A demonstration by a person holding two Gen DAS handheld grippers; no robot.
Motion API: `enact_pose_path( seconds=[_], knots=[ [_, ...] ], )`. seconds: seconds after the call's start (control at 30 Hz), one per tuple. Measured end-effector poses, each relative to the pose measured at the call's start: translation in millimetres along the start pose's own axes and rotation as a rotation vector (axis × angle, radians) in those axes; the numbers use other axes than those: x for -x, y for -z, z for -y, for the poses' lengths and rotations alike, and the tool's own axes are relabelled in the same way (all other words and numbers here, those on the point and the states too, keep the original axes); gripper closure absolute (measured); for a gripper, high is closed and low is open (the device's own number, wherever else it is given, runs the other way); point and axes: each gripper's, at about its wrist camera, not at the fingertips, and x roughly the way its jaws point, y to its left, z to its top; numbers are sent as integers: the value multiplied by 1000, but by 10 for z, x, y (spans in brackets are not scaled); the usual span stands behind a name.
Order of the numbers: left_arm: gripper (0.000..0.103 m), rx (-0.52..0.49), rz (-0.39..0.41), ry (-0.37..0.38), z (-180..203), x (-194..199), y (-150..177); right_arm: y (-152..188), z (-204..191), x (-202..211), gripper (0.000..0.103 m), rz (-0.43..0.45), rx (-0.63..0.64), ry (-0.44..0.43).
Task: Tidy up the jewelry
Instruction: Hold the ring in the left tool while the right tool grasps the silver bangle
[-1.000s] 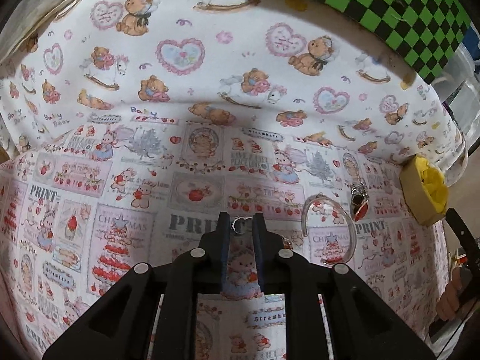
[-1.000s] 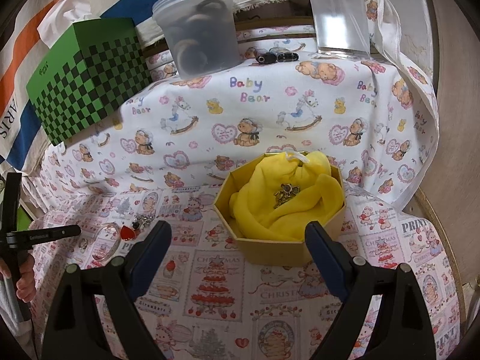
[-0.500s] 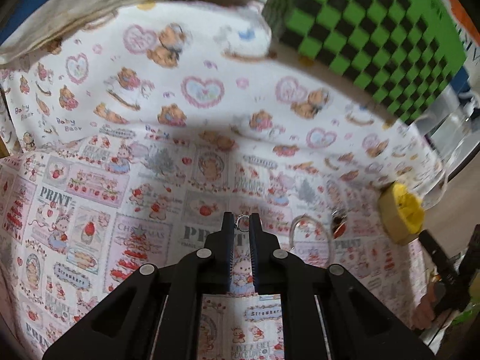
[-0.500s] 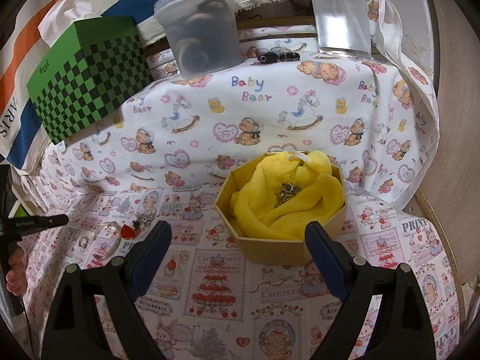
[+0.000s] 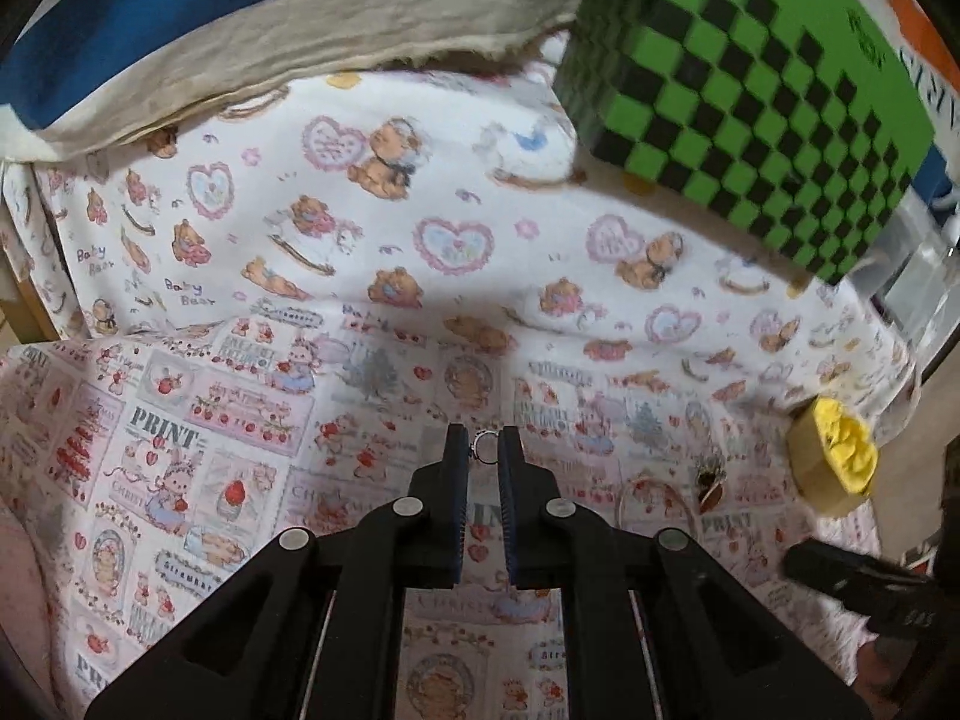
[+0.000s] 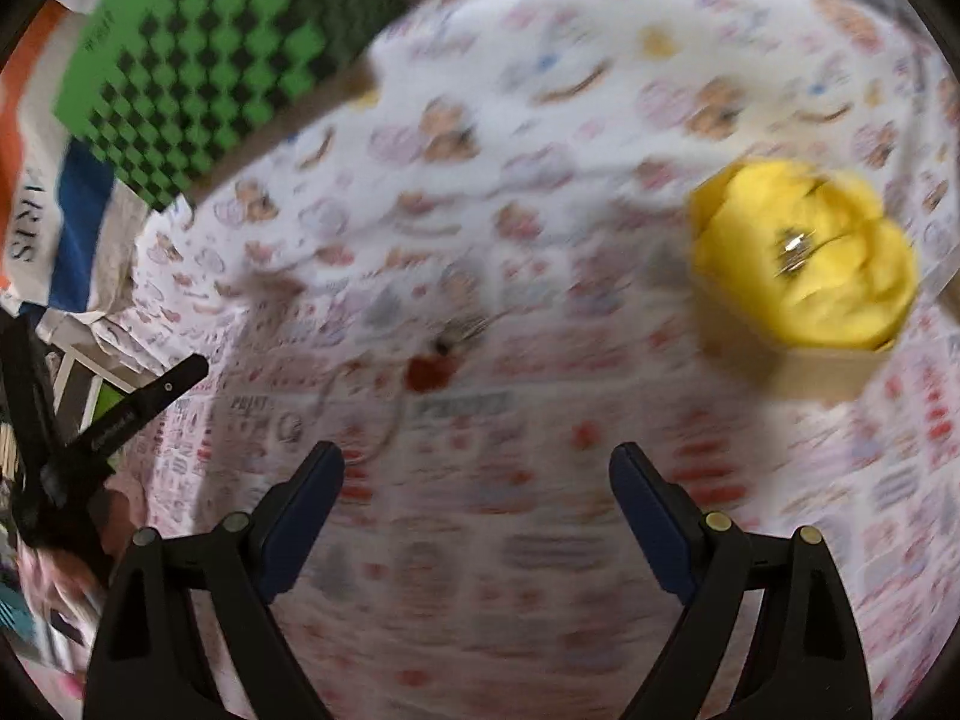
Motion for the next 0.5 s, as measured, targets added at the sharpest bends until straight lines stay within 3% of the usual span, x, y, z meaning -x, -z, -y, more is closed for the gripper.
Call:
enact_pose_path(
  seconds=[0.17,0.3,0.33,0.5],
  knots=[
    [94,41,35,-50,-165,1,-73,-50,-440,-239,17,-16,53,114],
    [94,72,49,-49,-236,31,-111,-97,-596,-460,48,-53,105,258],
    [94,71,50,-51,-236,37,-110,-97,-599,-501,60,-67,110,270],
    [94,61,15,-31,-199,6,-92,-70,-640,-578,97,-90,176,322]
  ],
)
